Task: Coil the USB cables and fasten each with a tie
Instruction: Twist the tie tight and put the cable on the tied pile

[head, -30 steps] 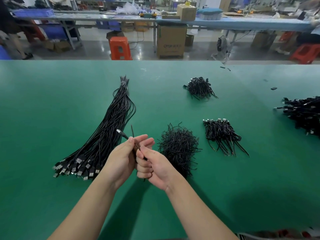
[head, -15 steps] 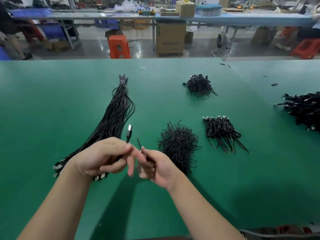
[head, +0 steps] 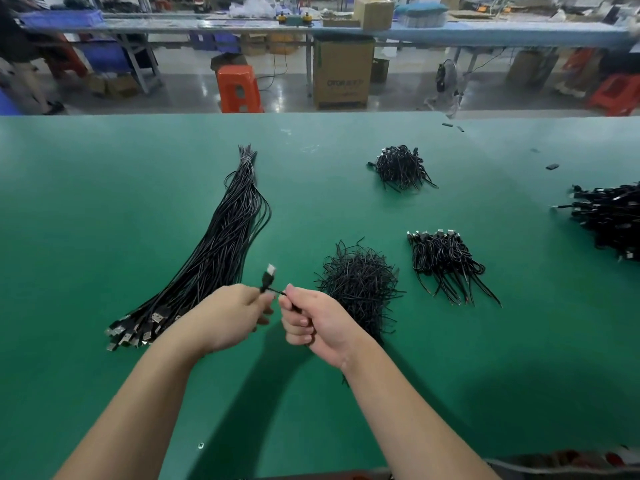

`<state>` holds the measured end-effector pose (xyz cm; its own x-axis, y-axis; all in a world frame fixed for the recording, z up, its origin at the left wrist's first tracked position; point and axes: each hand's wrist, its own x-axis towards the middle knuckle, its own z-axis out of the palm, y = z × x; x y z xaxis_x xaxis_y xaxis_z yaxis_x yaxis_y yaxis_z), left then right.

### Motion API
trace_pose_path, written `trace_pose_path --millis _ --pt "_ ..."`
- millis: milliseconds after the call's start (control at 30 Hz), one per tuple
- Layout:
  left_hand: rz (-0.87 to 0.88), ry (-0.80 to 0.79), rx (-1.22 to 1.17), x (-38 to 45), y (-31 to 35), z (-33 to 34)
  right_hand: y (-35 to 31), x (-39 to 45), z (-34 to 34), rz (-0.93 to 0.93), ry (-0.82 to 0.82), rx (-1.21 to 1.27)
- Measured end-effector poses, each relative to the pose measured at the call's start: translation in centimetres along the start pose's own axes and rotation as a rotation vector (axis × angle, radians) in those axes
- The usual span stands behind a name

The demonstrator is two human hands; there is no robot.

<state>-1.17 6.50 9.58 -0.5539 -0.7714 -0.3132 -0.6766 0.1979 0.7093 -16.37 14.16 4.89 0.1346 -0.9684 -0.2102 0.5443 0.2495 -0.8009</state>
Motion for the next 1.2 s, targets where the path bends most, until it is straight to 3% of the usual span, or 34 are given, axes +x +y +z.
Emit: trace_pose_path --millis 100,233,400,500,667,733,833,967,1067,1200 --pt "0.084 0.236 -0.552 0.7 0.1 0.7 0.2 0.1 0.3 -0.036 -0.022 0.054" --pt "0.256 0.365 -1.139 1.2 0.9 0.8 1.0 0.4 0.9 -0.059 -0.042 0.001" --pt "0.283 0.259 -1.463 0.8 2.7 -0.5 1.7 1.2 1.2 -0.044 -0.028 0.049" --pt "0.329 0.084 -1.368 0.0 2.7 -1.2 1.5 1.3 0.4 -0.025 -0.022 0.186" --pt "0.334 -0.408 -0.557 -1.5 1.3 -3.0 -0.4 1.0 -0.6 -0.022 0.037 0.099" --pt "0.269 -0.5 -0.287 -1.8 1.1 -3.5 -1.4 0.7 -0.9 -0.025 0.041 0.056" --pt "0.139 -0.444 0.01 -1.8 1.4 -3.0 -2.5 0.4 -0.9 -0.039 0.007 0.041" --pt "0.052 -0.224 0.069 -1.1 1.4 -1.5 -3.1 0.2 -0.3 -0.071 -0.042 0.015" --pt "0.123 0.008 -0.138 -0.6 1.7 -0.9 -3.1 0.0 0.1 -0.095 -0.088 0.003" --pt "0.161 0.172 -0.56 0.2 2.1 0.3 -2.1 -0.1 1.0 -0.102 -0.109 0.005"
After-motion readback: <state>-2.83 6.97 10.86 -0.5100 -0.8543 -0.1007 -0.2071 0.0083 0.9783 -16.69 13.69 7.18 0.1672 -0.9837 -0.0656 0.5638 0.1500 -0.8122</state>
